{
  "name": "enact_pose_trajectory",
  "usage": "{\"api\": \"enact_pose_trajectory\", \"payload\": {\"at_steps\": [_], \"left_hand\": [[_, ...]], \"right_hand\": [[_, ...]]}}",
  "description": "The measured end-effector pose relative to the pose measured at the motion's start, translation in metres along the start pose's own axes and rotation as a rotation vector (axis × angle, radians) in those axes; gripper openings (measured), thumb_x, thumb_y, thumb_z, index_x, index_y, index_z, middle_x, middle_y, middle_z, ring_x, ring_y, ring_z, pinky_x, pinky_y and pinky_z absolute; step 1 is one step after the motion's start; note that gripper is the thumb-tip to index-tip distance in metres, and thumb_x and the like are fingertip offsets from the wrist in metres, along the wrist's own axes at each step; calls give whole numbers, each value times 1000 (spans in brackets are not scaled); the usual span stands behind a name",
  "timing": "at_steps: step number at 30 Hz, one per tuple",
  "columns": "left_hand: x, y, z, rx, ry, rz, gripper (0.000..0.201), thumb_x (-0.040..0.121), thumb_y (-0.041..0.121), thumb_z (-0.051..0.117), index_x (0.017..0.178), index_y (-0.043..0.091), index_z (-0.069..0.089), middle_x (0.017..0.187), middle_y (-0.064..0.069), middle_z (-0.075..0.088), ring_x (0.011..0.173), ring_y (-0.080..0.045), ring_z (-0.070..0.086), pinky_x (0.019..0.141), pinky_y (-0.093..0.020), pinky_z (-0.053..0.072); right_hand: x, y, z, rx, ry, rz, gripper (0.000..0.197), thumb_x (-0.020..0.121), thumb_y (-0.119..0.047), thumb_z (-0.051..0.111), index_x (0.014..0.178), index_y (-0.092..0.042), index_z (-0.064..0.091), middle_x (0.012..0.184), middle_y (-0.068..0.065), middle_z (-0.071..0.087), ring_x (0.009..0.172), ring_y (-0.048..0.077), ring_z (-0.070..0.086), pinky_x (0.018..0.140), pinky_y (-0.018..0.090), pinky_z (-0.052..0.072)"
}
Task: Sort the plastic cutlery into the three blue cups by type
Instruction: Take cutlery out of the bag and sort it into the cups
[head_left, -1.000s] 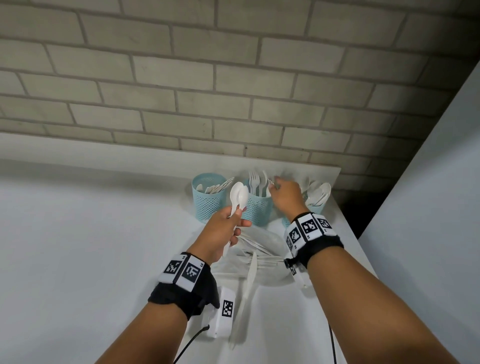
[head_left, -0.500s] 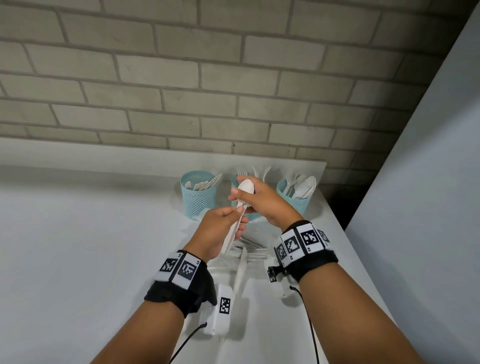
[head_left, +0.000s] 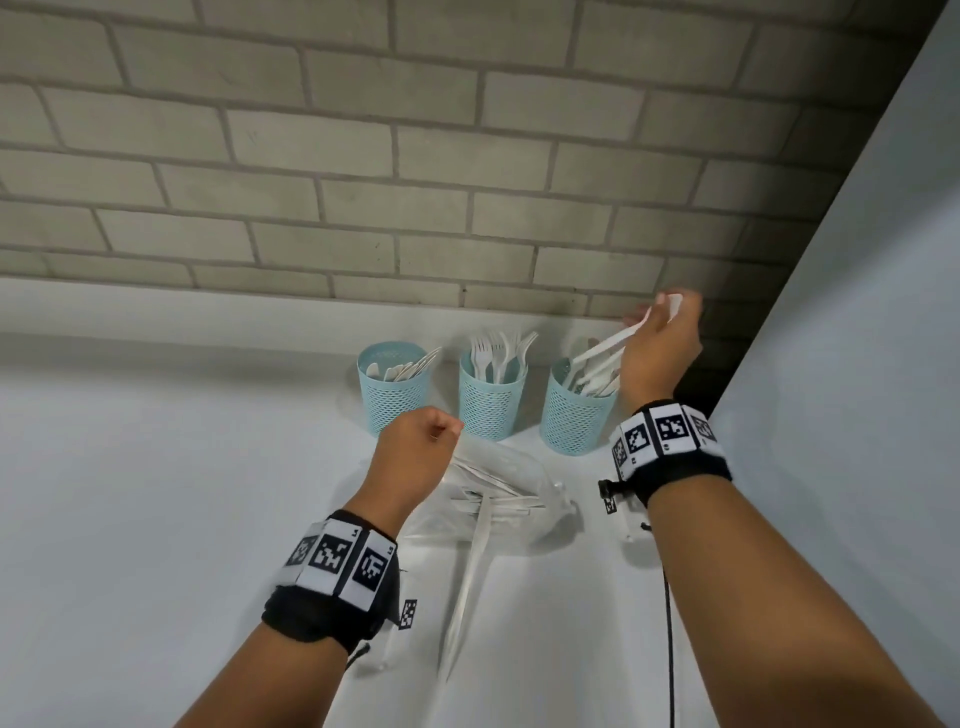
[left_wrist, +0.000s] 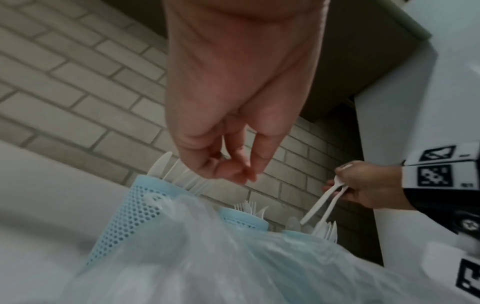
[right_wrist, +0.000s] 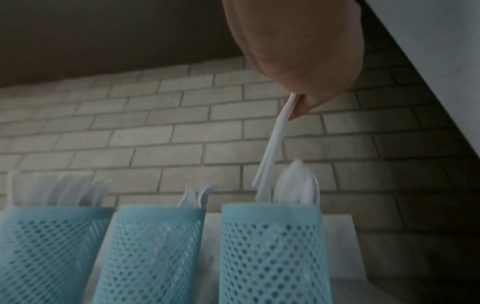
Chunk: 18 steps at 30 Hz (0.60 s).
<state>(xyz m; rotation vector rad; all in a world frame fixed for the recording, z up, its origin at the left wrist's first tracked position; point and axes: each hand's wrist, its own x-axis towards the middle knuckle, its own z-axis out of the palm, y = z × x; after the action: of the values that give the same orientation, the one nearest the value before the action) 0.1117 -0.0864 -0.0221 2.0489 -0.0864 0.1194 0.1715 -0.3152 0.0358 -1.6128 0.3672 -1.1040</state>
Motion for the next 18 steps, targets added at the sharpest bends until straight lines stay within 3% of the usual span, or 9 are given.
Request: {"api": "enact_pose_trajectory", "payload": {"at_steps": [3, 6, 10, 12, 15, 16, 18], "left_hand": [[3, -8, -1, 245, 96, 45, 12, 90, 22, 57, 95, 20, 68, 105, 1, 63, 104, -15, 53, 84, -21, 30], [1, -17, 0, 448, -6, -82, 17, 90, 35, 56, 105, 32, 64, 126, -2, 45, 124, -27, 35, 92, -28, 28], [2, -27, -4, 430, -188, -211, 15, 87, 44, 57, 98, 37, 63, 129, -5, 41, 123, -28, 38, 95, -28, 27], [2, -29, -3, 397, -215, -236, 19, 86, 43, 59, 102, 34, 64, 128, -7, 41, 119, -31, 44, 102, -32, 32], [1, -30, -1, 366, -194, -253, 23, 86, 37, 61, 108, 29, 63, 126, -9, 38, 116, -32, 47, 102, -35, 39], [0, -30, -1, 354, -185, -257, 22, 87, 33, 62, 108, 27, 63, 125, -9, 36, 113, -32, 49, 99, -34, 42], [0, -32, -2, 345, -173, -249, 16, 88, 20, 62, 103, 23, 63, 122, -11, 36, 98, -29, 54, 88, -30, 47]], "right_hand": [[-1, 26, 8, -92, -38, -18, 22, 101, -21, 38, 106, -5, 52, 95, 8, 65, 88, 21, 65, 75, 27, 51], [-8, 60, 19, -288, -187, -61, 21, 100, -18, 41, 105, -4, 55, 98, 18, 65, 91, 32, 63, 77, 34, 50], [-10, 66, 24, -527, -425, -232, 20, 91, -6, 52, 109, -1, 61, 107, 22, 61, 107, 36, 52, 89, 37, 42], [-13, 49, 23, -555, -445, -307, 22, 90, -9, 55, 110, -5, 61, 112, 17, 59, 112, 31, 48, 91, 34, 39], [-30, 9, 18, -484, -518, -279, 15, 89, -19, 58, 97, -8, 65, 94, 8, 63, 85, 18, 55, 74, 28, 43], [-40, -7, 14, -487, -641, -213, 17, 89, -23, 60, 89, -7, 65, 83, 6, 62, 74, 16, 54, 68, 27, 43], [-65, -32, 6, -654, -1056, -63, 26, 89, -30, 62, 78, -7, 62, 70, 2, 62, 60, 13, 54, 61, 26, 44]]}}
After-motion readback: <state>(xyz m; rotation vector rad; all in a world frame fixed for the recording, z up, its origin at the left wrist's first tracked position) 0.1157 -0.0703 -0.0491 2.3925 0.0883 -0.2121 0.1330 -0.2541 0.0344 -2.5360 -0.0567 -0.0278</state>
